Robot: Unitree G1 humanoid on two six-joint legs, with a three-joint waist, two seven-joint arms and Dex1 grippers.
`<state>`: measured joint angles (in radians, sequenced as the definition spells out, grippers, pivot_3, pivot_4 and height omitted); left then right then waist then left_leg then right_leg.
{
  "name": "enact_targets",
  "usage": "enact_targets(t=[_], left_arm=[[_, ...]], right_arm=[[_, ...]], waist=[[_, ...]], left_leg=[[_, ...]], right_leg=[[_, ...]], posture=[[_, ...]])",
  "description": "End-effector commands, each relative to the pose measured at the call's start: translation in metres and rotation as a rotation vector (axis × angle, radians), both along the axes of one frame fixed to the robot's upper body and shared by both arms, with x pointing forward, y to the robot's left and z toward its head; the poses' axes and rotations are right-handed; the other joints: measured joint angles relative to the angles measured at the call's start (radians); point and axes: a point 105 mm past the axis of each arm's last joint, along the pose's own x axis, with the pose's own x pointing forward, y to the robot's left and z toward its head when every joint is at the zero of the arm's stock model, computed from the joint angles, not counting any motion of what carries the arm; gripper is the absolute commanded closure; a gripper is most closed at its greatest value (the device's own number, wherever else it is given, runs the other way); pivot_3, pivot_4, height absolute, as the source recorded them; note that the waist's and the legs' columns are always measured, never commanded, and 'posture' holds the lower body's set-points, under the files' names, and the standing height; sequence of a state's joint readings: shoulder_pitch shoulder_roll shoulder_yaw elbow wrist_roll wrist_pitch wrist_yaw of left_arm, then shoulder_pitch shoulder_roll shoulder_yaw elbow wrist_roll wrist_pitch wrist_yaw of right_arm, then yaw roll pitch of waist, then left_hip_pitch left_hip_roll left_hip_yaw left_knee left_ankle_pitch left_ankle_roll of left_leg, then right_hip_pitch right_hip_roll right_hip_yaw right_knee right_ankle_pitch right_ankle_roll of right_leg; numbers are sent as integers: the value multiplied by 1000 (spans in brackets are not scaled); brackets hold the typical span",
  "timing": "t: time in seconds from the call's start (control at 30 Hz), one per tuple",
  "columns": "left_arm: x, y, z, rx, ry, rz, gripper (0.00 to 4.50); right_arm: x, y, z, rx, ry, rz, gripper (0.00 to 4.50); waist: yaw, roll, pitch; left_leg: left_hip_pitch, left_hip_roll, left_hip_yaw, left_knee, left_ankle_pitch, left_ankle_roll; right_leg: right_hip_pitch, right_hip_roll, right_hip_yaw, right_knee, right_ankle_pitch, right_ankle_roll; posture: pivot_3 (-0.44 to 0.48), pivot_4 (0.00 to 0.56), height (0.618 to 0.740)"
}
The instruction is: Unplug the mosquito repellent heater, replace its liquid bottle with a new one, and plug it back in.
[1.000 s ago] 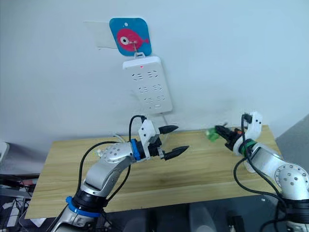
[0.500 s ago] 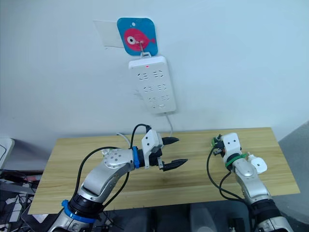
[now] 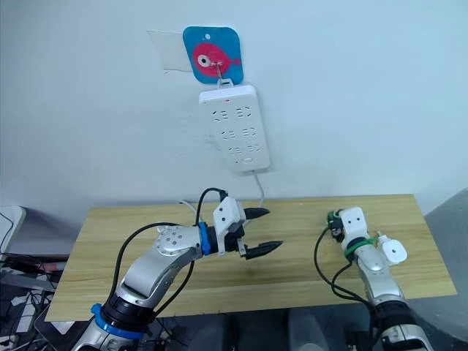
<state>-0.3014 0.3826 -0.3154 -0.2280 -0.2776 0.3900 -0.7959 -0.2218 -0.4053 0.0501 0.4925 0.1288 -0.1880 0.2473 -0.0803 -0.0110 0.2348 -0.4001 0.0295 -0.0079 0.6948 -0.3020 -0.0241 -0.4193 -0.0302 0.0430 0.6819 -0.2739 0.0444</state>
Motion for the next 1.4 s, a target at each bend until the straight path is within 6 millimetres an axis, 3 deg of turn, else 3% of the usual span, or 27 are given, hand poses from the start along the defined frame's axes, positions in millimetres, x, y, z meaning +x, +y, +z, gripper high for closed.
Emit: enact_targets(t=[0.03,0.13,0.2,0.33,0.43,0.57,0.7,0.8,0.93,1.07,1.4], left_arm=[[-6,9,9,-50,-32,36,0],[-8,29,8,-86,-37,126,0],[-12,43,3,-96,-37,197,0],[-11,83,-17,-36,-70,476,0],[-34,117,-43,-59,29,693,0],[-53,159,-54,-79,18,1020,0],[-66,181,-79,-91,57,1209,0],[-65,199,-99,-100,76,1305,0],[-50,215,-105,-110,44,1345,0],[-29,213,-107,-102,6,1282,0],[10,205,-116,-134,8,1161,0]], right_arm=[[-11,-14,22,-24,-59,3,929],[-23,-16,48,-38,-107,31,16],[-26,-10,70,-33,-143,68,16],[-26,25,98,-5,-144,234,16],[-28,85,109,29,-105,522,16],[-45,151,115,90,-30,895,16],[-68,187,104,119,64,1205,16],[-76,201,90,61,103,1356,16],[-74,216,87,62,119,1402,16],[-72,229,94,107,104,1373,16],[-68,223,107,75,79,1273,16]], waist=[[1,0,0],[5,0,0],[3,0,0],[-2,0,0],[-4,-1,-1],[18,-2,0],[58,-3,0],[79,-5,-1],[82,-6,-1],[87,-6,-1],[80,-6,2]], left_leg=[[0,0,0,0,0,0],[0,1,0,-1,0,0],[1,1,0,-1,0,0],[2,1,-1,-1,0,1],[2,2,-5,-1,-1,1],[1,1,-6,-1,-1,1],[2,-1,-9,0,-1,1],[3,-4,-10,1,-1,1],[3,-4,-10,1,-1,1],[3,-2,-13,1,-1,1],[2,-2,-17,1,0,1]], right_leg=[[0,0,0,0,0,0],[0,-1,0,0,0,0],[0,-1,0,0,0,0],[1,1,1,0,0,0],[2,1,0,-1,0,0],[2,-1,-1,-1,0,0],[6,-3,-5,-3,0,0],[9,-6,-10,-4,0,0],[9,-6,-12,-3,0,0],[9,-5,-15,-3,0,0],[10,-7,-21,-3,-1,-1]], posture=[[-72,222,740],[-62,227,740],[-56,227,740],[-44,225,740],[-18,224,740],[20,221,740],[57,213,740],[91,219,740],[129,230,740],[137,242,740],[60,273,740]])
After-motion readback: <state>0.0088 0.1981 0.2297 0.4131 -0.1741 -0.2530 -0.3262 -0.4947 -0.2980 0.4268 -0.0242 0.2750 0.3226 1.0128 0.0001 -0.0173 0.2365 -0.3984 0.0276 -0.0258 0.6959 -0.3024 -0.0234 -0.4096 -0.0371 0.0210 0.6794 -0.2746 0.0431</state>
